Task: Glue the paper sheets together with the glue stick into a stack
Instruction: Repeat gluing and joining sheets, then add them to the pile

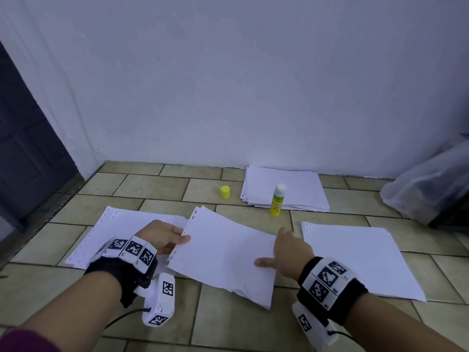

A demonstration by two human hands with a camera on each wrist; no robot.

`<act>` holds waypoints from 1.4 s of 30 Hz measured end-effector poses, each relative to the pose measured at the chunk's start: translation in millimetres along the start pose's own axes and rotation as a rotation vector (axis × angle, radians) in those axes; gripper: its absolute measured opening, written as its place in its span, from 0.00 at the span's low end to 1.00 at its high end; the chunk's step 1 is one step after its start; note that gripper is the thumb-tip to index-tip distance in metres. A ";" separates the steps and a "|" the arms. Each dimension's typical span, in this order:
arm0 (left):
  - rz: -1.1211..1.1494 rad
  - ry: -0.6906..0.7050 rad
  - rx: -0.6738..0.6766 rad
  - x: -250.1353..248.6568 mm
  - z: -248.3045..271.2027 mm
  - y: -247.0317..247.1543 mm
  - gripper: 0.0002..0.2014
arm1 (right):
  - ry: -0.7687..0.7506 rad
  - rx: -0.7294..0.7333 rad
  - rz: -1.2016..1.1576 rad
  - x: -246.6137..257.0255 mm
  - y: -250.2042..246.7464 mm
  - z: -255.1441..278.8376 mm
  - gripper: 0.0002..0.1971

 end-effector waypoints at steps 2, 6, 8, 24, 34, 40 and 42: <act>0.067 0.022 0.026 0.9 0.8 2.8 0.08 | 0.011 0.043 -0.105 -2.0 2.8 -5.9 0.39; 0.128 0.060 0.024 -2.1 1.3 0.4 0.05 | 0.032 0.073 -0.678 -10.2 4.0 -16.5 0.24; 0.139 0.067 0.040 -3.0 2.7 -0.7 0.03 | 0.074 0.041 -0.850 -18.2 2.1 -18.5 0.22; 0.146 -0.145 0.069 7.2 -9.6 12.5 0.24 | -0.048 0.031 -0.860 -13.1 2.9 -17.5 0.15; -0.015 -0.013 -0.024 1.1 -11.0 -0.8 0.07 | -0.068 0.036 -0.746 -17.3 9.4 -14.3 0.10; 0.018 -0.043 -0.024 3.0 -11.9 -5.2 0.08 | -0.106 -0.024 -0.655 -11.6 3.1 -16.3 0.16; 0.075 -0.063 0.005 5.3 -9.8 -1.9 0.07 | -0.103 -0.005 -0.728 -11.4 2.9 -14.2 0.15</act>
Point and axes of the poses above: each hand's wrist, its own z-axis away from the middle knuckle, its own y-axis out of the palm, x = y × z, the point moved 7 cm from there along -z, towards the middle knuckle, and after that the axes turned 7 degrees about -z, right-handed, at the moved point
